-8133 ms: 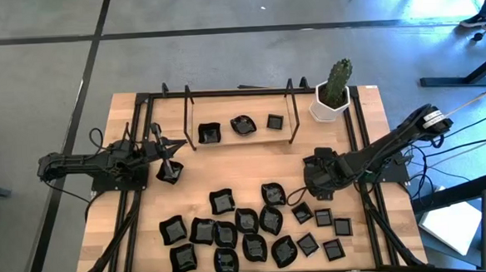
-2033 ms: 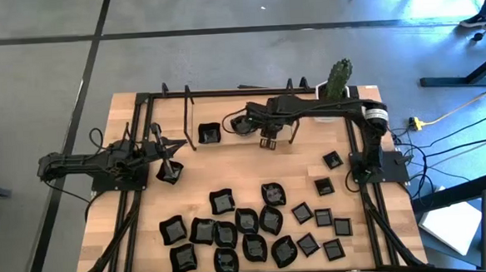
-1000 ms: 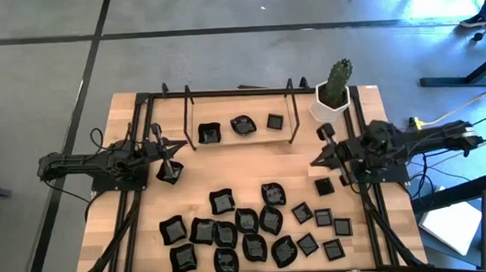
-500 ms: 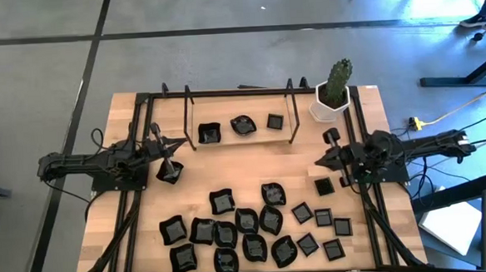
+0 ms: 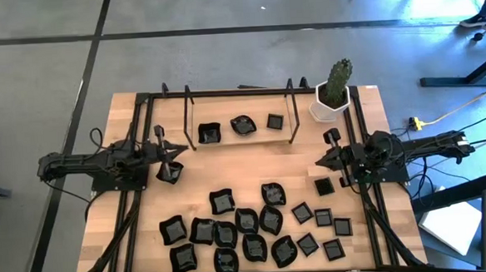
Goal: Pick & Place Mini shaped plates
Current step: Stack the black distorted square plate on top of the black distorted square plate on the shelf
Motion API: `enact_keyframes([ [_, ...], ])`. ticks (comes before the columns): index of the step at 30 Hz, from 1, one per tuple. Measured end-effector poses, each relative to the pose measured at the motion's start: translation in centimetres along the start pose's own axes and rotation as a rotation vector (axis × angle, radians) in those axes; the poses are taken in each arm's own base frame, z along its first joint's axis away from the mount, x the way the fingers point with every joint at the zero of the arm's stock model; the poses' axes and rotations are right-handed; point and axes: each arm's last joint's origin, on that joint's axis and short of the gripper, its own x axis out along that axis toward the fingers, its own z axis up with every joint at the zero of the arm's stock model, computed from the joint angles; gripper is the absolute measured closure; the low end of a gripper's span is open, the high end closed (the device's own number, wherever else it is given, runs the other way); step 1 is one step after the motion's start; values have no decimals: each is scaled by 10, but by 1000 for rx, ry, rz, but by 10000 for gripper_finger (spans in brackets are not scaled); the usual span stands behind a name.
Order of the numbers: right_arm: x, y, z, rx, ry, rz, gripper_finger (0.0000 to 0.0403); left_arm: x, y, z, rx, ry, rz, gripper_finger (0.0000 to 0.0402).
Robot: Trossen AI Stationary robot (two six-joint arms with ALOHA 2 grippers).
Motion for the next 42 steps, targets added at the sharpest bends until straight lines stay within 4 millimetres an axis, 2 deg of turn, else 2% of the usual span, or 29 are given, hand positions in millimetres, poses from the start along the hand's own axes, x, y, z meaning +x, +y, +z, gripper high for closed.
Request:
enact_keyframes([
  [3, 0, 0, 0, 0, 3, 0, 399, -1, 2, 12, -140, -67, -15, 399],
  [7, 0, 0, -1, -17, 9, 1, 398, -4, 6, 49, -216, -181, -102, 398],
  [11, 0, 0, -1, -24, 9, 1, 390, 2, 5, 86, -246, -190, -183, 399],
  [14, 0, 0, -1, -23, 9, 1, 387, 23, -4, 106, -204, -75, -201, 399],
  [19, 0, 0, -1, -13, 8, 1, 394, 75, -33, 128, -94, 307, -116, 399],
  [22, 0, 0, -1, 5, 9, 1, 397, 105, -56, 122, -13, 587, -142, 397],
  [26, 0, 0, -2, 7, 16, 3, 395, 131, -89, 100, 15, 893, -277, 393],
  [32, 0, 0, -2, 7, 18, 3, 379, 160, -127, 57, 7, 1081, -329, 391],
  [36, 0, 0, -2, 11, 20, 3, 378, 169, -134, 33, 42, 1166, -311, 384],
  [42, 0, 0, -2, 12, 24, 4, 378, 177, -132, 14, 17, 1244, -296, 346],
])
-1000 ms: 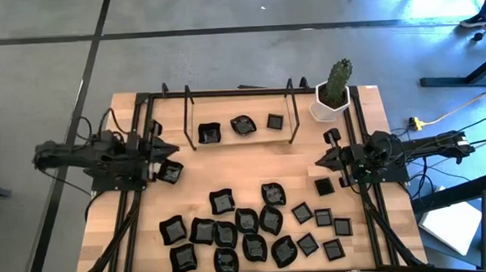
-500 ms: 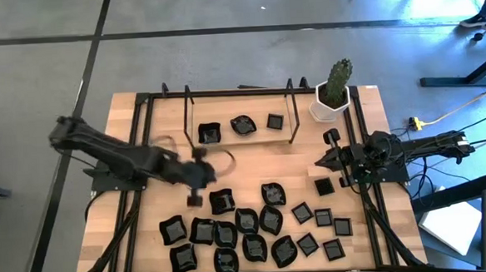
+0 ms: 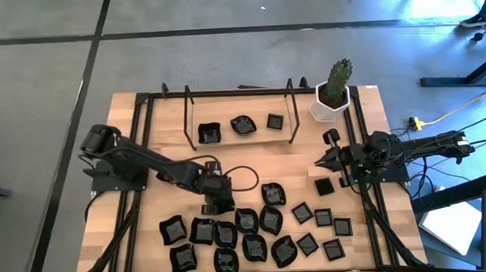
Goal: Pick & Place Mini shaped plates
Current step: Stack the black distorted square plate on top of the black distorted square plate on the shelf
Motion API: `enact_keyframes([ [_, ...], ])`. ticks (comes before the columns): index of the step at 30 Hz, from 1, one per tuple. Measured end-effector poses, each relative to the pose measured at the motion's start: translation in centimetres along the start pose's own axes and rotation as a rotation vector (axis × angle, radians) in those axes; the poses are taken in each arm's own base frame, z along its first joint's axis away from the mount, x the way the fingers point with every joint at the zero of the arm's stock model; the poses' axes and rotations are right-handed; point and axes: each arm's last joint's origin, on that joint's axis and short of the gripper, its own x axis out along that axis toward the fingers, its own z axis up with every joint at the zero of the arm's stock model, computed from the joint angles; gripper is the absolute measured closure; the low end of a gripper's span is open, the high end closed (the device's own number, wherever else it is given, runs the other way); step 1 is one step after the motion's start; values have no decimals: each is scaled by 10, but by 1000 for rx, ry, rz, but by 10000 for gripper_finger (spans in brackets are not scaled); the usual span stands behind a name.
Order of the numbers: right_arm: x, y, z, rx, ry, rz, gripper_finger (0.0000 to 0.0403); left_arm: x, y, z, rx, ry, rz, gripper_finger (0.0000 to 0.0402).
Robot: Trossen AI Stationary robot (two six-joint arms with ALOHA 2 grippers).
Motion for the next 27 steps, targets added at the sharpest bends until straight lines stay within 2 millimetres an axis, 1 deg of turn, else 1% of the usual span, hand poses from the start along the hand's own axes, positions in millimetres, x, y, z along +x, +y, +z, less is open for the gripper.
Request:
enact_keyframes([
  [6, 0, 0, -2, 0, 22, 3, 377, 9, 9, 1, -54, 33, -34, 288],
  [10, 0, 0, -3, 1, 29, 4, 377, 13, 16, 2, -82, 46, -35, 265],
  [14, 0, 0, -3, 1, 29, 4, 377, 16, 20, 3, -95, 56, -31, 261],
  [19, 0, 0, -3, 1, 29, 4, 377, 18, 20, 3, -89, 56, -31, 260],
  [24, 0, 0, -3, 1, 29, 4, 377, 30, 18, 2, -80, 85, -41, 260],
  [27, 0, 0, -3, 1, 28, 3, 377, 39, 17, 0, -47, 117, -39, 260],
])
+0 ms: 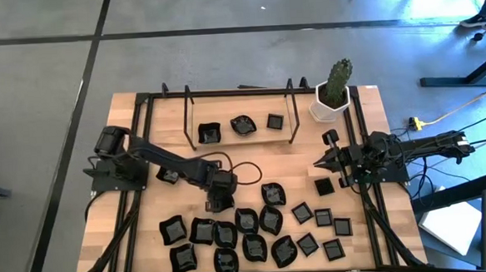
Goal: Pick & Place Mini shaped plates
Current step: Stack the black distorted square plate on top of the black distorted square plate on the shelf
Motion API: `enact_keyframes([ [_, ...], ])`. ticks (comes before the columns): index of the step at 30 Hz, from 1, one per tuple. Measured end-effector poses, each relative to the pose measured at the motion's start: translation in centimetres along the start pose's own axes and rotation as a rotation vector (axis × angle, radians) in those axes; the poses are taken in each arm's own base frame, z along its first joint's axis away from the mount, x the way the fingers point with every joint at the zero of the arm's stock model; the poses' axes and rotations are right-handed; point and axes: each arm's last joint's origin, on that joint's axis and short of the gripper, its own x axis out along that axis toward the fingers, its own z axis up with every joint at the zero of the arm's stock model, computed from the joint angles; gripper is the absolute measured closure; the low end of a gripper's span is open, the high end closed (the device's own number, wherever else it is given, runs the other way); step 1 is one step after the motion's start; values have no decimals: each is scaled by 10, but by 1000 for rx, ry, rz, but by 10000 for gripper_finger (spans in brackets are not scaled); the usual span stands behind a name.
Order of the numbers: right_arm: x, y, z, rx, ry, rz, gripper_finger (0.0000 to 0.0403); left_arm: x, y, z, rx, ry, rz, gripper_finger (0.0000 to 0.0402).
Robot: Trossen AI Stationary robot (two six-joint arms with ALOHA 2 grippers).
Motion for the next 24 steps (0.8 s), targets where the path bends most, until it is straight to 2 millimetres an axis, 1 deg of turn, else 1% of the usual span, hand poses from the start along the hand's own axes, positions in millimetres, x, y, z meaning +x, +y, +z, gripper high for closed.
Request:
enact_keyframes([
  [4, 0, 0, 0, 0, 0, 0, 377, 1, 2, 1, 17, -5, 2, 261],
  [7, 0, 0, 0, -4, 0, -2, 377, -2, 4, 2, 8, -17, 2, 261],
  [10, 0, 0, 0, -4, 1, -9, 377, -2, 5, 0, 16, 0, 4, 271],
  [13, 0, 0, 0, -4, 2, -11, 377, -3, 5, 0, 33, 4, 2, 305],
  [17, 0, 0, 0, -4, 2, -11, 377, -4, 4, 0, 49, 8, -25, 376],
  [18, 0, 0, 0, -3, 2, -11, 377, -4, 4, 0, 56, 8, -32, 388],
  [22, 0, 0, 0, -3, 2, -11, 377, -5, 3, 1, 87, 7, -33, 395],
  [24, 0, 0, 0, -3, 2, -11, 377, -10, 3, 5, 97, 14, -32, 398],
])
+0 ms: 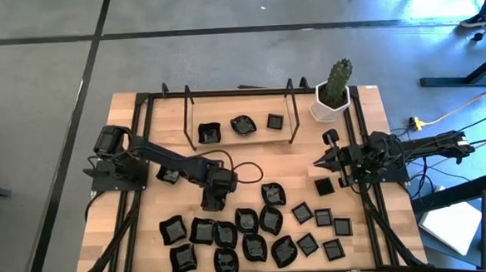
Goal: Pick & Place Mini shaped plates
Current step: Stack the black distorted square plate on top of the black distorted square plate on the shelf
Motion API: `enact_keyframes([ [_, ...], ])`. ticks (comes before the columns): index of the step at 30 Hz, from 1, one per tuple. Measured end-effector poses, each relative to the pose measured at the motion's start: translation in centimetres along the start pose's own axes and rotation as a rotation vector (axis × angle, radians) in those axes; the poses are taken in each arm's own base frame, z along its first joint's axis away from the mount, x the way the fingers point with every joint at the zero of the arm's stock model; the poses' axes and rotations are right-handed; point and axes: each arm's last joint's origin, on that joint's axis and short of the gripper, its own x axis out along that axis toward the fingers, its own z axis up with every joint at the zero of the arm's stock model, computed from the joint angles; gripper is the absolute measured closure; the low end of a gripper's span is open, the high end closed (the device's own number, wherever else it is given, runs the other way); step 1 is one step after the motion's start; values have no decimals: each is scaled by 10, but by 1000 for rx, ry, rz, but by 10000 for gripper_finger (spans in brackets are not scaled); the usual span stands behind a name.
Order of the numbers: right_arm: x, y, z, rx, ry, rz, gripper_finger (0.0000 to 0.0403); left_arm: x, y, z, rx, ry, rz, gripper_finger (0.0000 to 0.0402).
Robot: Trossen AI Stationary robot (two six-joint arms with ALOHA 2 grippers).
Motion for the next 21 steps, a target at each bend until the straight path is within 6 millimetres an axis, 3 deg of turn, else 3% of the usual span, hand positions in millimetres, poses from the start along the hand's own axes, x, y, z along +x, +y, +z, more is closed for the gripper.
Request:
enact_keyframes([
  [4, 0, 0, 0, 0, 0, 0, 377, -24, 1, 15, 53, 25, 61, 398],
  [11, 0, 0, 0, 4, 1, 1, 377, -91, 19, 43, 126, 38, 235, 399],
  [15, 0, 0, 0, 8, 3, 2, 377, -132, 47, 47, 53, -57, 283, 399],
  [21, 0, 0, -1, 9, 8, 4, 377, -168, 114, 23, -108, -96, 301, 399],
])
